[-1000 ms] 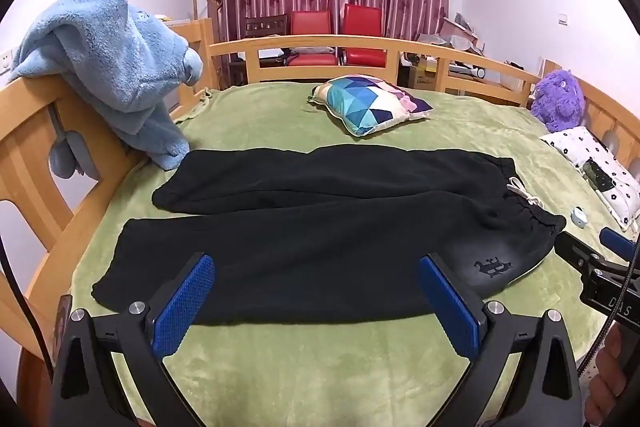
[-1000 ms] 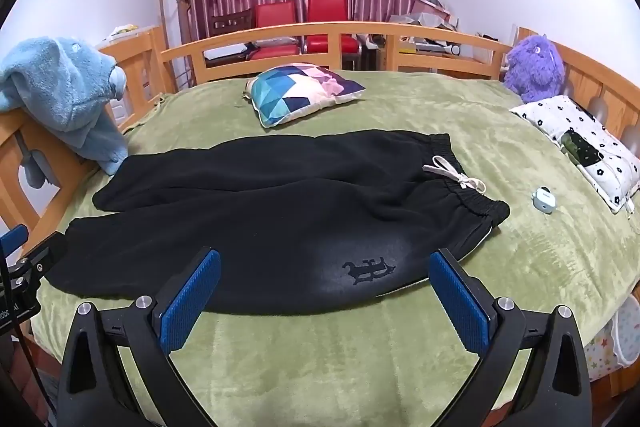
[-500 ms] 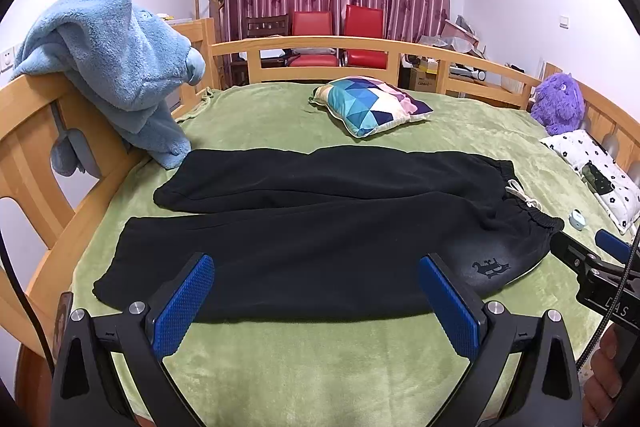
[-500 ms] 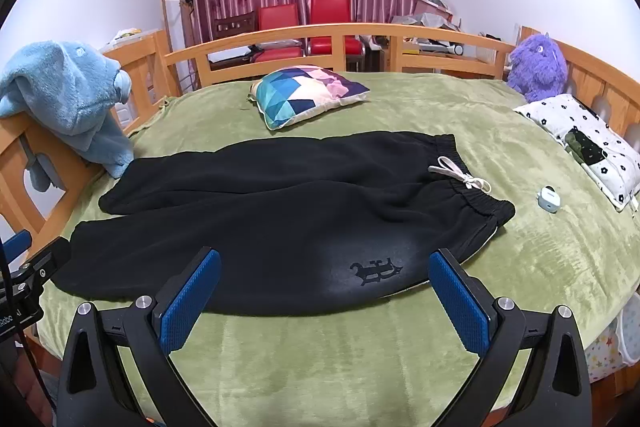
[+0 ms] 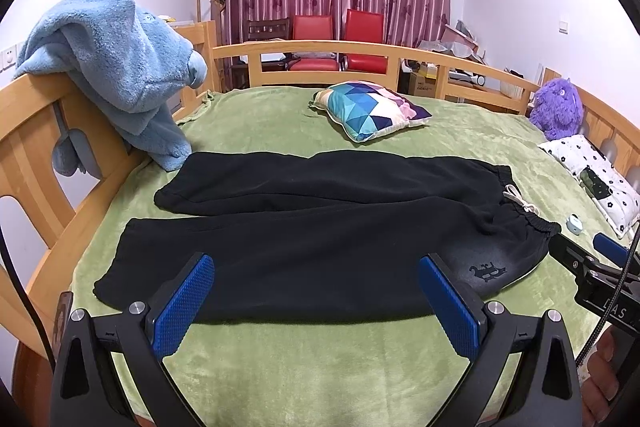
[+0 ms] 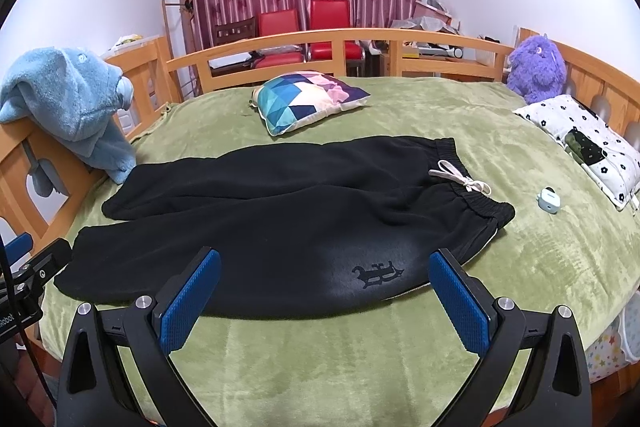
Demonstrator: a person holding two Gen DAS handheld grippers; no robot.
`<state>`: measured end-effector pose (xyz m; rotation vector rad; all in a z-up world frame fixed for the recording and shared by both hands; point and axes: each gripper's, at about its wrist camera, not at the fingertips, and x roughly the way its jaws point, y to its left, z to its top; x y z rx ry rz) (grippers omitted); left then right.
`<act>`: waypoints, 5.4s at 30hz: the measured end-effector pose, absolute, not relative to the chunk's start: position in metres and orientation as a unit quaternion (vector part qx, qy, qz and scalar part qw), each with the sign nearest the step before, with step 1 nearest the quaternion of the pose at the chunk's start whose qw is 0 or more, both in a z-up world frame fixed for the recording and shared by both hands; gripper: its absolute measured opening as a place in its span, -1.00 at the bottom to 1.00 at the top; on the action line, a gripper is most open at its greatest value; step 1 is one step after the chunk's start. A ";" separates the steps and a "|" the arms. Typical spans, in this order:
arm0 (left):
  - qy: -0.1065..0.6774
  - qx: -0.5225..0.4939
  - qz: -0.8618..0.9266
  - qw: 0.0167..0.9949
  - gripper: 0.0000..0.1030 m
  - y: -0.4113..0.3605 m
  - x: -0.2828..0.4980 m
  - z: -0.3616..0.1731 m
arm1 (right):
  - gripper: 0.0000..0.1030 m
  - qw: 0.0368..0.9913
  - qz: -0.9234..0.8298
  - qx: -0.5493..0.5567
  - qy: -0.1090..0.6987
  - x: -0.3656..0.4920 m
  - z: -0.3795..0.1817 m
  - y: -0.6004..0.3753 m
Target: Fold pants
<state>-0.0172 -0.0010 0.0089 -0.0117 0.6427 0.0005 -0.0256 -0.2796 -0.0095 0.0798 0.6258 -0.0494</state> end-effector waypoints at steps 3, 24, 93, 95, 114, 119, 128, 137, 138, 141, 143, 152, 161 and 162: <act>0.314 -0.007 0.000 0.949 1.00 -0.001 -0.018 0.008 | 0.98 0.951 -0.024 0.039 0.307 -0.026 -0.009 -0.280; 0.312 -0.009 0.001 0.950 1.00 -0.001 -0.021 0.009 | 0.98 0.952 -0.025 0.038 0.304 -0.029 -0.006 -0.280; 0.445 -0.040 -0.001 0.895 0.97 -0.003 0.054 -0.116 | 0.97 0.871 -0.057 0.030 0.487 0.033 -0.148 -0.316; 0.450 -0.046 0.000 0.892 0.97 -0.002 0.058 -0.123 | 0.97 0.869 -0.057 0.033 0.491 0.037 -0.151 -0.318; 0.481 -0.112 0.005 0.870 0.24 0.079 0.048 -0.161 | 0.54 0.863 -0.100 0.186 0.460 0.057 -0.161 -0.402; 0.485 -0.184 0.027 0.855 0.26 0.129 0.045 -0.180 | 0.55 0.851 -0.105 0.234 0.457 0.066 -0.176 -0.418; 0.479 -0.317 0.035 0.818 0.35 0.173 0.073 -0.218 | 0.55 0.835 -0.081 0.289 0.461 0.099 -0.205 -0.420; 0.462 -0.364 0.087 0.804 -0.58 0.192 0.095 -0.224 | -0.60 0.853 -0.093 0.253 0.448 0.137 -0.216 -0.413; 0.461 -0.367 0.088 0.803 -0.78 0.195 0.095 -0.224 | -0.69 0.850 -0.087 0.266 0.447 0.138 -0.215 -0.414; 0.447 -0.369 0.068 0.812 -0.83 0.201 0.093 -0.208 | -0.78 0.857 -0.075 0.260 0.440 0.129 -0.204 -0.414; 0.443 -0.331 0.075 0.830 -0.83 0.192 0.091 -0.189 | -0.80 0.864 -0.067 0.250 0.431 0.116 -0.192 -0.411; 0.396 -0.249 0.072 0.881 -0.83 0.175 0.111 -0.117 | -0.81 0.881 -0.042 0.223 0.415 0.113 -0.146 -0.404; 0.348 -0.211 0.082 0.910 -0.83 0.168 0.172 -0.060 | -0.81 0.909 -0.025 0.179 0.376 0.177 -0.075 -0.393; 0.343 -0.210 0.084 0.912 -0.84 0.168 0.179 -0.057 | -0.81 0.911 -0.024 0.180 0.370 0.186 -0.070 -0.394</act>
